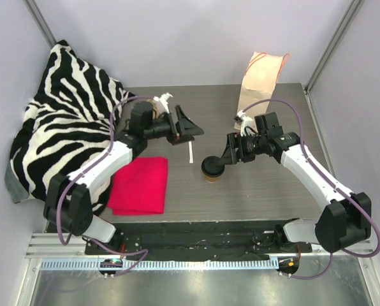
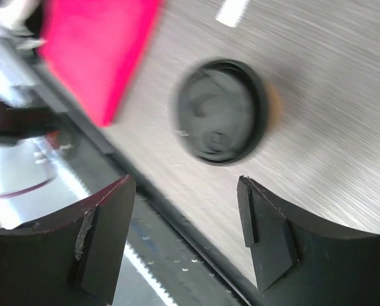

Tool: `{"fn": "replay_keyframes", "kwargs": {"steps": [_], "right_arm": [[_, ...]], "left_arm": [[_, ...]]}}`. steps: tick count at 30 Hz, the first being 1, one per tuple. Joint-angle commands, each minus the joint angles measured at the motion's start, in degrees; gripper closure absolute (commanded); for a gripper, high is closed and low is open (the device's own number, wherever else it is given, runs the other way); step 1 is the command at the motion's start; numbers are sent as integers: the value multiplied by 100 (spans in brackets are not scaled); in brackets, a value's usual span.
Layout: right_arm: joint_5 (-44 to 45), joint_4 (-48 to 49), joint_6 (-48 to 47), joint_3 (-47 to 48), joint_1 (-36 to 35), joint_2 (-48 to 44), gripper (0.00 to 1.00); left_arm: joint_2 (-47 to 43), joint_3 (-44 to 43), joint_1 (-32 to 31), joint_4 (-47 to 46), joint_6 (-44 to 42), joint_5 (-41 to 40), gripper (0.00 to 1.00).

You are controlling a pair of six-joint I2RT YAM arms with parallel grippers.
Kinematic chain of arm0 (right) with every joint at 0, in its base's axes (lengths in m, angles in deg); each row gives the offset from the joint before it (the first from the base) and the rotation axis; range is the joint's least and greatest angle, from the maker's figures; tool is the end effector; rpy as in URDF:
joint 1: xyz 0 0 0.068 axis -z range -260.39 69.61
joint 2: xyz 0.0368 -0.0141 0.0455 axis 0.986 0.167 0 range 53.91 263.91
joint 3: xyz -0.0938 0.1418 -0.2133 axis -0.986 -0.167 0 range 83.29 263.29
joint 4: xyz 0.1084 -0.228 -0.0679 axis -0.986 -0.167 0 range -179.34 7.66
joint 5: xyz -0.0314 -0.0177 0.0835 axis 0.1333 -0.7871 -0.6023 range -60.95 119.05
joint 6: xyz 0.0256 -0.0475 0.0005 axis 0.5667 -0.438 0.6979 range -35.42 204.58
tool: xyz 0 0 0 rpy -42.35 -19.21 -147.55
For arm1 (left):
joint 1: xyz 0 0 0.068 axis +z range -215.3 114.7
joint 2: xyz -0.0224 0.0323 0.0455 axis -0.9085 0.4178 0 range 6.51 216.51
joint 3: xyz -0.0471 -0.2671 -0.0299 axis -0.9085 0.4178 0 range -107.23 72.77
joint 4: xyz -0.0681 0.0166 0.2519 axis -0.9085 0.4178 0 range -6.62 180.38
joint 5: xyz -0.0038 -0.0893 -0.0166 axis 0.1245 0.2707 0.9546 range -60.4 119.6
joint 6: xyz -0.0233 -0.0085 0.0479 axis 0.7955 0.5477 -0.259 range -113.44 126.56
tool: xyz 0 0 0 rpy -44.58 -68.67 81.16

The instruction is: Pack the takeout coffee

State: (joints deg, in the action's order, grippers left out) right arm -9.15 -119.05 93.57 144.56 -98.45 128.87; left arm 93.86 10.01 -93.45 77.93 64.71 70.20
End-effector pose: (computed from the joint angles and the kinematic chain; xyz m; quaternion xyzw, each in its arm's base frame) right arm 0.2488 0.1043 0.2901 -0.1809 0.8775 0.3742 0.2393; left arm 0.2986 -0.1860 0.2967 -0.0035 0.7902 -0.5781 0.2034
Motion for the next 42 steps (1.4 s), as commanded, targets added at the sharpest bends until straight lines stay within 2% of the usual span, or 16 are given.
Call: {"fn": "replay_keyframes", "kwargs": {"steps": [1, 6, 14, 20, 35, 42], "right_arm": [[1569, 225, 129, -344, -346, 10, 27], [2631, 401, 637, -397, -953, 194, 22], [3432, 910, 1218, -599, -1752, 458, 21], [3538, 1297, 1552, -591, -1832, 880, 21], [4100, 2062, 1605, -20, -1788, 1688, 22], [4338, 2326, 1509, 455, -1507, 2347, 22]], "left_arm": [[-622, 53, 545, 1026, -699, -421, 13], [-1044, 431, 1204, 1292, -718, -483, 11], [-1308, 853, 1495, 1240, -621, -720, 11], [-1194, 573, 2005, 1275, -612, -606, 11], [-1379, 748, 2190, 1301, -700, -571, 11], [-1379, 827, 2304, 1240, -735, -509, 11]]}}
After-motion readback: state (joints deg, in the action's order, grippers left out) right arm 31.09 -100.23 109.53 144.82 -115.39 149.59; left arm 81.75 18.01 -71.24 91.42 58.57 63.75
